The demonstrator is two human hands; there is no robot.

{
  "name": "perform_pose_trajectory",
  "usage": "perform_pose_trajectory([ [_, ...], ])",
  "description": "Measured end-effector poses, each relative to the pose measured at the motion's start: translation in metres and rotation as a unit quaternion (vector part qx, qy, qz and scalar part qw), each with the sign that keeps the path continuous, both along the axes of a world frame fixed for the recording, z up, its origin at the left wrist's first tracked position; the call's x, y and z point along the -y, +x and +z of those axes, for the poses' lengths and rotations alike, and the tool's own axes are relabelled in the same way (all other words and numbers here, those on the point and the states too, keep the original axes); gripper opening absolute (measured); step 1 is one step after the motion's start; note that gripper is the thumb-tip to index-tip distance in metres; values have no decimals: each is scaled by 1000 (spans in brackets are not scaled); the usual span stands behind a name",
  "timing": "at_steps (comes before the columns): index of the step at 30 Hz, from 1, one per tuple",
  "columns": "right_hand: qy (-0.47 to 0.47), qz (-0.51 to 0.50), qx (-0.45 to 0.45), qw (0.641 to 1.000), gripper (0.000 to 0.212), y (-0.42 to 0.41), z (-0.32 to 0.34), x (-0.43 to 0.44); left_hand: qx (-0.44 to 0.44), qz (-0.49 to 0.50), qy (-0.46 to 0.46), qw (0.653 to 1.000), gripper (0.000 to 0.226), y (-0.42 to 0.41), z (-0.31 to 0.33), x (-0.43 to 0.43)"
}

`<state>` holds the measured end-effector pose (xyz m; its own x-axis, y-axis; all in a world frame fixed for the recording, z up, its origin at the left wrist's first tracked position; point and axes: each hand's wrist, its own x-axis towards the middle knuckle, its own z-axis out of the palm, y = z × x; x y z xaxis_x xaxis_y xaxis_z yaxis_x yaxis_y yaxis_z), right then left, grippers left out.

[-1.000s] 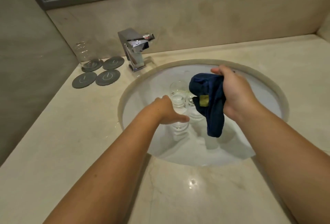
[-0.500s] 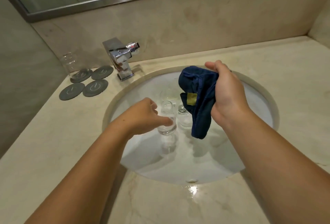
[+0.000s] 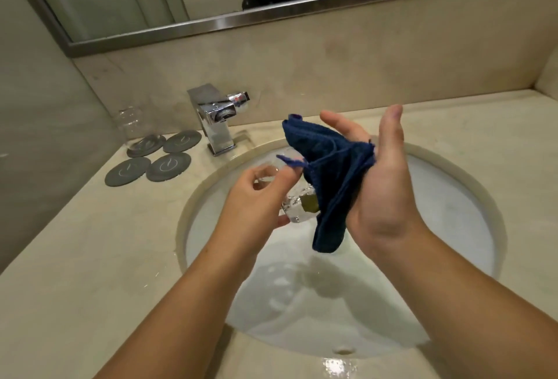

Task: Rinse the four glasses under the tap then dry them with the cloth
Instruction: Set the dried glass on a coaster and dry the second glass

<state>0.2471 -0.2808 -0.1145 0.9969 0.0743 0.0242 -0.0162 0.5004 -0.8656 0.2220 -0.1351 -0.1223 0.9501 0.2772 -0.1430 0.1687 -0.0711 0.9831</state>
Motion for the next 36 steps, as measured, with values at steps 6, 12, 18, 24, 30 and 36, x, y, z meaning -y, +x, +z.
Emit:
perform_pose_trajectory([
  [6,-152,17,94,984,35,-8,2,-8,24,-7,15,1000,75,-6,1,-2],
  [12,-220,2,136,966,39,-12,1,-9,73,-21,59,995,73,-10,6,-1],
  [18,-224,-18,131,965,38,-10,1,-6,106,-74,26,991,43,-13,12,-1],
  [24,-255,-23,175,951,43,-15,7,-4,90,-39,-56,994,80,-10,12,5],
  [30,-283,-75,189,937,42,-17,2,-9,63,-36,-66,995,76,-8,7,4],
  [36,-262,-90,178,944,40,-14,4,-6,76,-72,-8,994,73,-7,3,3],
])
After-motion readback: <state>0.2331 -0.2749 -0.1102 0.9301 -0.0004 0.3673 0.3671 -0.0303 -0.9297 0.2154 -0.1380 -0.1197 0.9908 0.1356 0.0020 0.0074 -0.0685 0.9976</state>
